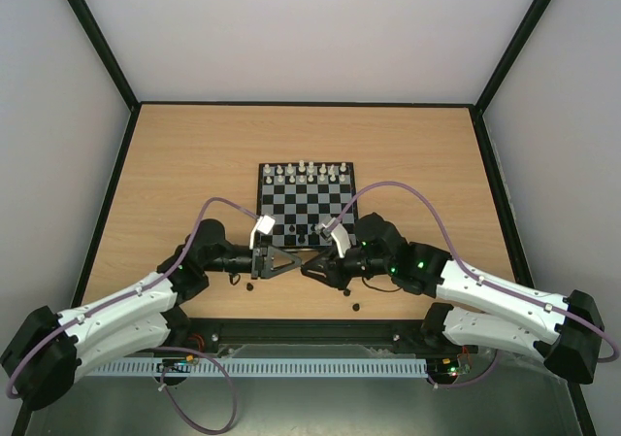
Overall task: Set up the chess pieces on the board
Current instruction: Place the chess piece on the chessboard, then pick up the chess piece at the center of the board.
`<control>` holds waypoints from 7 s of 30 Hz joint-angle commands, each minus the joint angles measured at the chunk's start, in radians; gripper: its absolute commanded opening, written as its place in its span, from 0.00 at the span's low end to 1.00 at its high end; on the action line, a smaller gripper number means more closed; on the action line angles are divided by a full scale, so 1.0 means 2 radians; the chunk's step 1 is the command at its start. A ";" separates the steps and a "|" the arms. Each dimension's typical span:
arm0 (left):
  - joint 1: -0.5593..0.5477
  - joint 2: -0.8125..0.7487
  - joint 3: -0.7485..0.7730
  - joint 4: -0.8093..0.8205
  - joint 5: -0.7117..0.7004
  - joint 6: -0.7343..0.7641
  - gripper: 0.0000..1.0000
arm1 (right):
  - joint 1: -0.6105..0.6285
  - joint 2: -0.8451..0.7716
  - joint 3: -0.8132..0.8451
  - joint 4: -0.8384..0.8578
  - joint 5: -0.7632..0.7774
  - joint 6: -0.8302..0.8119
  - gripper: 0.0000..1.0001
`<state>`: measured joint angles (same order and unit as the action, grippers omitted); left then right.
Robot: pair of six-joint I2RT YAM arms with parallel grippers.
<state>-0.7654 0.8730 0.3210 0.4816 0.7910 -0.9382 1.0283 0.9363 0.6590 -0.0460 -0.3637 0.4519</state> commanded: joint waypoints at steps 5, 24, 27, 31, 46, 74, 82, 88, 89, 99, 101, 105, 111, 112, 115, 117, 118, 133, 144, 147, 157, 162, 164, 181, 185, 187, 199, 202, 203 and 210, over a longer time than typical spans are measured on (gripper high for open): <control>-0.005 0.010 0.003 -0.003 0.005 0.017 0.07 | 0.004 -0.002 0.014 0.005 0.008 -0.008 0.19; -0.001 0.089 0.134 -0.185 -0.077 0.128 0.02 | 0.003 -0.043 0.031 -0.117 0.172 0.022 0.78; 0.000 0.116 0.166 -0.223 -0.099 0.149 0.02 | 0.003 -0.053 0.041 -0.164 0.238 0.048 0.84; -0.004 0.161 0.222 -0.288 -0.148 0.181 0.02 | 0.002 -0.077 0.055 -0.209 0.305 0.074 0.89; -0.165 0.436 0.472 -0.460 -0.529 0.201 0.02 | 0.002 -0.133 0.078 -0.238 0.333 0.070 0.93; -0.174 0.478 0.412 -0.370 -0.560 0.161 0.02 | 0.002 -0.198 0.077 -0.244 0.371 0.082 0.97; -0.163 0.488 0.412 -0.373 -0.555 0.159 0.02 | 0.001 -0.202 0.076 -0.244 0.374 0.083 0.97; -0.155 0.490 0.412 -0.378 -0.558 0.156 0.02 | 0.002 -0.212 0.075 -0.242 0.376 0.083 0.97; -0.155 0.490 0.413 -0.378 -0.558 0.157 0.02 | 0.002 -0.212 0.074 -0.241 0.375 0.082 0.97; -0.151 0.501 0.416 -0.380 -0.556 0.157 0.03 | 0.002 -0.206 0.072 -0.238 0.371 0.079 0.97; -0.151 0.502 0.416 -0.381 -0.556 0.157 0.03 | 0.002 -0.205 0.072 -0.238 0.370 0.079 0.97; -0.150 0.502 0.416 -0.383 -0.561 0.155 0.06 | 0.001 -0.203 0.071 -0.237 0.368 0.078 0.97; -0.151 0.500 0.419 -0.390 -0.564 0.155 0.10 | 0.002 -0.200 0.070 -0.235 0.365 0.077 0.98; -0.150 0.499 0.419 -0.390 -0.562 0.156 0.13 | 0.002 -0.199 0.071 -0.235 0.365 0.078 0.98; -0.152 0.495 0.419 -0.391 -0.564 0.156 0.18 | 0.002 -0.198 0.069 -0.234 0.364 0.077 0.98; -0.155 0.491 0.418 -0.394 -0.567 0.154 0.21 | 0.002 -0.197 0.070 -0.234 0.362 0.076 0.98; -0.155 0.488 0.419 -0.395 -0.569 0.153 0.22 | 0.001 -0.197 0.070 -0.234 0.361 0.076 0.98; -0.183 0.435 0.457 -0.424 -0.603 0.157 0.34 | 0.002 -0.206 0.070 -0.234 0.364 0.077 0.98; -0.182 0.314 0.408 -0.446 -0.641 0.142 0.50 | 0.001 -0.182 0.066 -0.225 0.353 0.072 0.99; -0.175 0.263 0.372 -0.450 -0.642 0.137 0.59 | 0.002 -0.137 0.069 -0.223 0.340 0.068 0.99; -0.152 0.118 0.260 -0.474 -0.632 0.096 0.99 | 0.002 0.035 0.088 -0.233 0.280 0.065 0.96; -0.141 0.059 0.213 -0.476 -0.626 0.087 0.99 | 0.002 0.093 0.084 -0.250 0.259 0.088 0.80; -0.138 0.041 0.200 -0.470 -0.618 0.092 0.99 | 0.003 0.100 0.078 -0.257 0.257 0.107 0.75; -0.109 0.018 0.163 -0.436 -0.576 0.138 0.99 | 0.076 0.131 -0.004 -0.246 0.246 0.196 0.44; -0.107 0.023 0.160 -0.430 -0.571 0.136 0.99 | 0.076 0.139 -0.013 -0.247 0.245 0.194 0.43; -0.105 0.025 0.157 -0.427 -0.570 0.136 0.99 | 0.076 0.143 -0.013 -0.248 0.248 0.192 0.43; -0.103 0.037 0.161 -0.423 -0.564 0.136 0.99 | 0.076 0.167 -0.007 -0.234 0.271 0.181 0.34; -0.103 0.038 0.162 -0.423 -0.563 0.135 0.99 | 0.076 0.171 -0.005 -0.232 0.272 0.178 0.30; -0.103 0.038 0.162 -0.424 -0.563 0.135 0.99 | 0.076 0.172 -0.005 -0.231 0.272 0.178 0.28; -0.103 0.035 0.162 -0.425 -0.563 0.134 0.99 | 0.076 0.178 -0.004 -0.229 0.272 0.176 0.17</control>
<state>-0.9794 0.9451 0.6468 -0.3721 -0.3370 -0.6773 1.1721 1.2804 0.6468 -0.4873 0.1646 0.8070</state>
